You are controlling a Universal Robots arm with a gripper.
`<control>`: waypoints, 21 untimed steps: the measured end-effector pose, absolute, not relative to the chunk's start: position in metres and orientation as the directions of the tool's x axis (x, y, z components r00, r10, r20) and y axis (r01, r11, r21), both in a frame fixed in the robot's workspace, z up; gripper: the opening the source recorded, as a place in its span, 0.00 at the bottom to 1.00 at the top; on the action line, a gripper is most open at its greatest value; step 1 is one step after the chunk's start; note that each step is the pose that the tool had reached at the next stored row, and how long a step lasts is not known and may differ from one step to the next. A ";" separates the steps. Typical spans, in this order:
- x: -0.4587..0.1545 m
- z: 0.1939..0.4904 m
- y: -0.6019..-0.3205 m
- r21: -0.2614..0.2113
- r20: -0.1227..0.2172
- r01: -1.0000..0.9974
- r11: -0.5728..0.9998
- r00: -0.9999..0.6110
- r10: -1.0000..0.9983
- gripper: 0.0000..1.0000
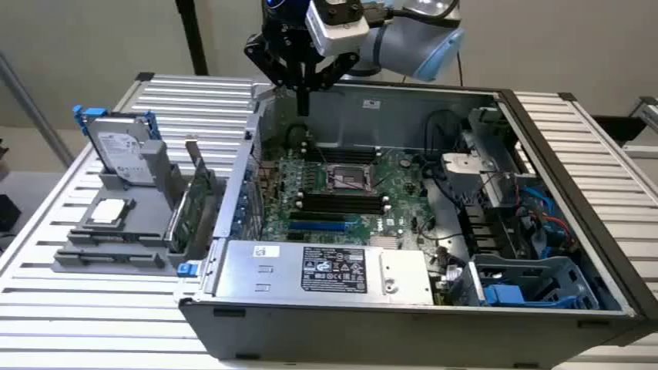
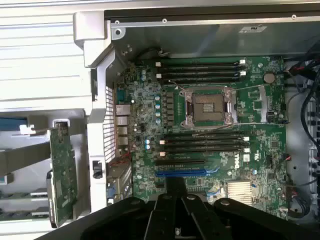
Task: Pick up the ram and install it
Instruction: 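Reach for the ram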
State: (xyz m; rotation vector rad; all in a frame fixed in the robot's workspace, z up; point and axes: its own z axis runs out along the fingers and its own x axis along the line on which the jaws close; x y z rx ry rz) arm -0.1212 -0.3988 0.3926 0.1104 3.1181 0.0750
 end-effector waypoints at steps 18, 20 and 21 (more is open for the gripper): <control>-0.130 0.393 -0.403 0.049 -0.019 0.070 0.996 -0.997 0.071 0.00; -0.138 0.393 -0.407 0.049 -0.019 0.070 0.996 -0.997 0.071 0.00; -0.142 0.393 -0.409 0.049 -0.019 0.070 0.996 -0.997 0.071 0.00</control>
